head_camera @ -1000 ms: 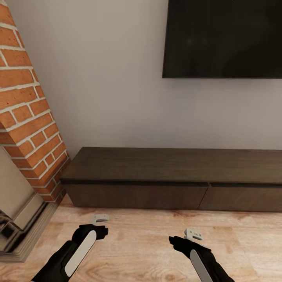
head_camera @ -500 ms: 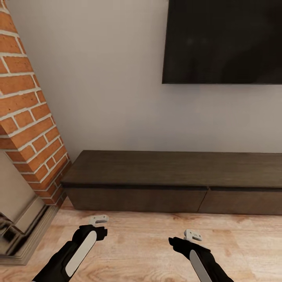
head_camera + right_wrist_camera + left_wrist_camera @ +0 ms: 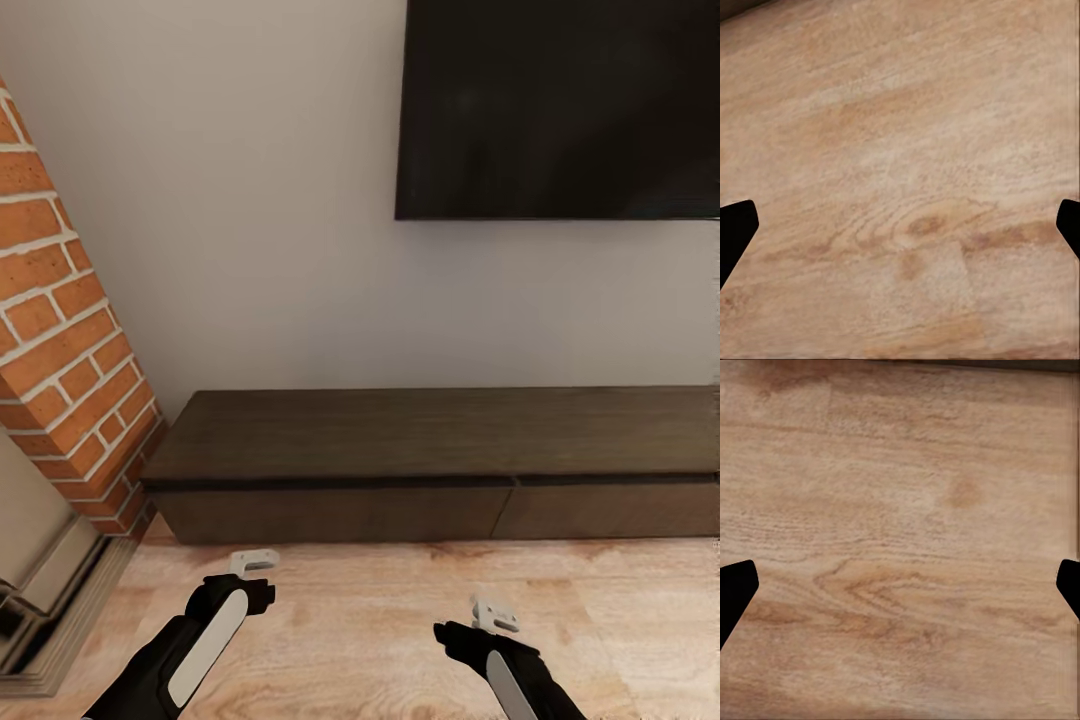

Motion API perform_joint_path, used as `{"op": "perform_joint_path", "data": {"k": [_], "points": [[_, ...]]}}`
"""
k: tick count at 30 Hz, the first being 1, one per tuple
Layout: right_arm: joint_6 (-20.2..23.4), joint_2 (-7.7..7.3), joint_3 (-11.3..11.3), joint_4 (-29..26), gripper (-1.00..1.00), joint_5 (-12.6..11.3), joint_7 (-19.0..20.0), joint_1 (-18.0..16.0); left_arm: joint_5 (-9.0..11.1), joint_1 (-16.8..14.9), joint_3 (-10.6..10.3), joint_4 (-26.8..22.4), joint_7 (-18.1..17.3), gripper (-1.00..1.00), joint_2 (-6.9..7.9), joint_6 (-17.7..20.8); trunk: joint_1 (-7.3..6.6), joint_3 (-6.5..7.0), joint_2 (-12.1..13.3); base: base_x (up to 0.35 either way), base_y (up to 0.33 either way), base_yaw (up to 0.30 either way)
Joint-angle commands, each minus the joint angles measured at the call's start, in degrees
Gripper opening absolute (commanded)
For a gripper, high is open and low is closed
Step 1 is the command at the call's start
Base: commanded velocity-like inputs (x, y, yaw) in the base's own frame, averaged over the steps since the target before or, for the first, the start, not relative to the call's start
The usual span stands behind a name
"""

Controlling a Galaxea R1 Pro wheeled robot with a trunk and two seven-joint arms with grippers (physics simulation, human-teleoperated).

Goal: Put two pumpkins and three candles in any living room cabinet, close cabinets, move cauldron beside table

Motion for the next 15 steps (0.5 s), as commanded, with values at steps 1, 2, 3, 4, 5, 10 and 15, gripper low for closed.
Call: {"op": "perform_joint_path", "data": {"k": [1, 2, 3, 4, 5, 10, 15], "points": [[0.1, -0.02, 0.1, 0.7, 1.00, -0.6, -0.5, 0.0, 0.6, 0.0, -0.2, -0.1, 0.6, 1.00, 0.07, 0.0, -0.24, 0.05, 0.4, 0.000, 0.000, -0.136], [0.0, -0.02, 0.1, 1.2, 1.00, -0.6, -0.5, 0.0, 0.7, 0.0, -0.2, -0.1, 0.6, 1.00, 0.06, 0.0, -0.46, 0.16, 0.8, 0.000, 0.000, -0.137], [0.0, -0.03, 0.1, 1.4, 1.00, -0.6, -0.5, 0.0, 0.7, 0.0, -0.2, -0.1, 0.6, 1.00, 0.06, 0.0, -0.67, 0.26, 1.2, 0.000, 0.000, -0.137], [0.0, -0.03, 0.1, 1.7, 1.00, -0.6, -0.5, 0.0, 0.7, 0.0, -0.2, 0.0, 0.6, 1.00, 0.06, 0.0, -0.89, 0.36, 1.6, 0.000, 0.000, -0.137], [0.0, -0.03, 0.1, 1.9, 1.00, -0.6, -0.5, 0.0, 0.7, 0.0, -0.2, 0.0, 0.6, 1.00, 0.06, 0.0, -1.11, 0.46, 2.0, 0.000, 0.000, -0.137], [-0.7, -0.04, 0.1, 2.2, 1.00, -0.5, -0.6, 0.0, 0.7, 0.0, -0.3, 0.0, 0.6, 1.00, 0.06, 0.0, -2.21, 0.97, 4.0, 0.000, 0.000, -0.137], [-0.9, -0.03, 0.1, 2.2, 1.00, -0.5, -1.0, 0.0, 0.7, 0.0, -0.4, 0.0, 0.6, 1.00, 0.06, 0.0, -3.31, 1.46, 6.0, 0.000, 0.000, -0.132]]}}
